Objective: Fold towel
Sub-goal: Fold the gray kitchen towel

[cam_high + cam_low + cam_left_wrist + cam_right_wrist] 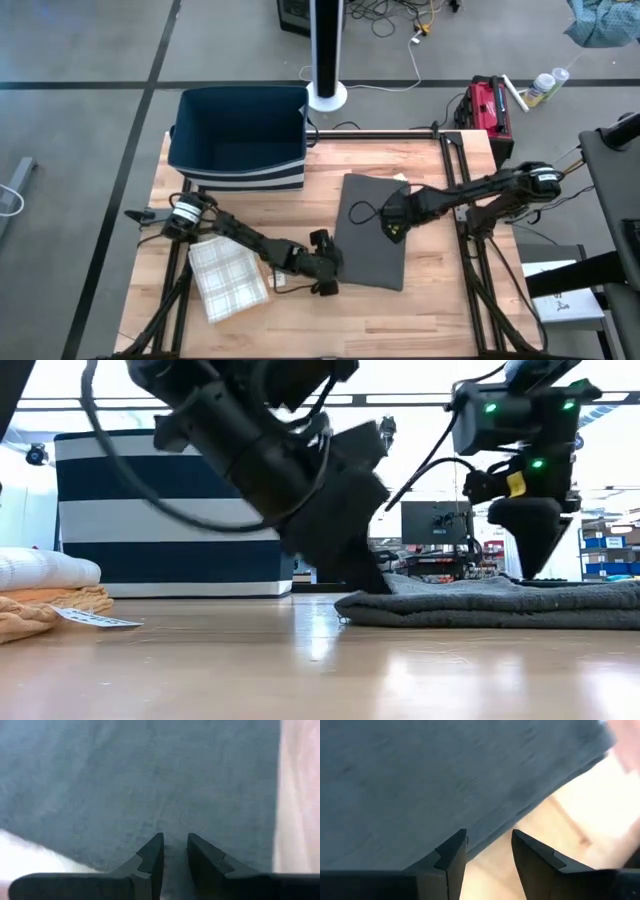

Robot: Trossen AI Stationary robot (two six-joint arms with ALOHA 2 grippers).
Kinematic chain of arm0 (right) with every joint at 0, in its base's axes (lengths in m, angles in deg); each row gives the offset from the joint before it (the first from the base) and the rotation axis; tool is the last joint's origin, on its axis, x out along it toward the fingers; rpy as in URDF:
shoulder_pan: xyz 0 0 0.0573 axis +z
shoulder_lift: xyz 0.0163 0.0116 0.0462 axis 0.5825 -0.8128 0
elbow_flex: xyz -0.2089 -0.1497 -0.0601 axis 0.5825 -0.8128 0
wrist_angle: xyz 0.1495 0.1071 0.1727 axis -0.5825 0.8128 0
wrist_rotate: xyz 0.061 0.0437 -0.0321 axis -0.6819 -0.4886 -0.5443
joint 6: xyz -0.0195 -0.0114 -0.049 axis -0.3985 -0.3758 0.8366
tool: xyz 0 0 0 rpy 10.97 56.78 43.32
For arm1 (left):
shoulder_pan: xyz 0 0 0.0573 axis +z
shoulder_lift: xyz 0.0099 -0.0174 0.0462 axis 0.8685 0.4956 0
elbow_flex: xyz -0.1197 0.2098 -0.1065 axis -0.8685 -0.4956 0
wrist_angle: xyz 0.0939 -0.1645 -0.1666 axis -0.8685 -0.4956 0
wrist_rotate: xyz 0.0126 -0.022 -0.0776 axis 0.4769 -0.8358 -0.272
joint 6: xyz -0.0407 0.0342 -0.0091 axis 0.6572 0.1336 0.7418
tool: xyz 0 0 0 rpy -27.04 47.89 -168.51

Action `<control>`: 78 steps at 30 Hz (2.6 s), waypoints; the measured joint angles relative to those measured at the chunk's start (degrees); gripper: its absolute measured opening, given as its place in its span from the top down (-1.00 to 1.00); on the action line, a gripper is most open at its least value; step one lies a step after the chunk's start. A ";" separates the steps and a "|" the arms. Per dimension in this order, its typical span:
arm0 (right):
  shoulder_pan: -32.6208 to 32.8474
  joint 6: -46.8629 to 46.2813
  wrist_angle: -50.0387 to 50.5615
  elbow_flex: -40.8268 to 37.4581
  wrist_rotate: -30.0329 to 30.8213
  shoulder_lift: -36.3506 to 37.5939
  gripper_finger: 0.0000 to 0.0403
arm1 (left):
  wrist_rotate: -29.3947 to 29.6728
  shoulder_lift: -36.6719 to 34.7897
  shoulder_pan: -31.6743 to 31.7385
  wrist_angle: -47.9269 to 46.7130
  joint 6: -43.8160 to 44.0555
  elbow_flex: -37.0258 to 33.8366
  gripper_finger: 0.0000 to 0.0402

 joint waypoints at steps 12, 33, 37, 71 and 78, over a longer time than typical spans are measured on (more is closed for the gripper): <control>15.15 -6.26 -5.46 -0.75 -0.77 -6.82 0.42 | -1.41 1.44 -8.35 0.39 5.83 -0.91 0.61; 26.07 -20.53 -4.29 -0.22 7.54 0.58 0.48 | 7.69 -1.74 -0.30 -11.68 4.19 4.88 0.32; 26.03 -23.78 -5.24 -3.52 7.87 -1.69 0.44 | 6.62 -1.53 3.84 -10.42 4.49 2.55 0.24; 33.74 -20.82 -11.91 -1.92 17.93 -5.19 0.45 | -3.77 -10.48 3.79 -6.94 -4.22 -5.06 0.95; 32.63 -20.34 -14.39 -2.20 17.32 -9.26 0.55 | -5.03 -4.76 4.97 -5.74 -3.22 -6.44 0.98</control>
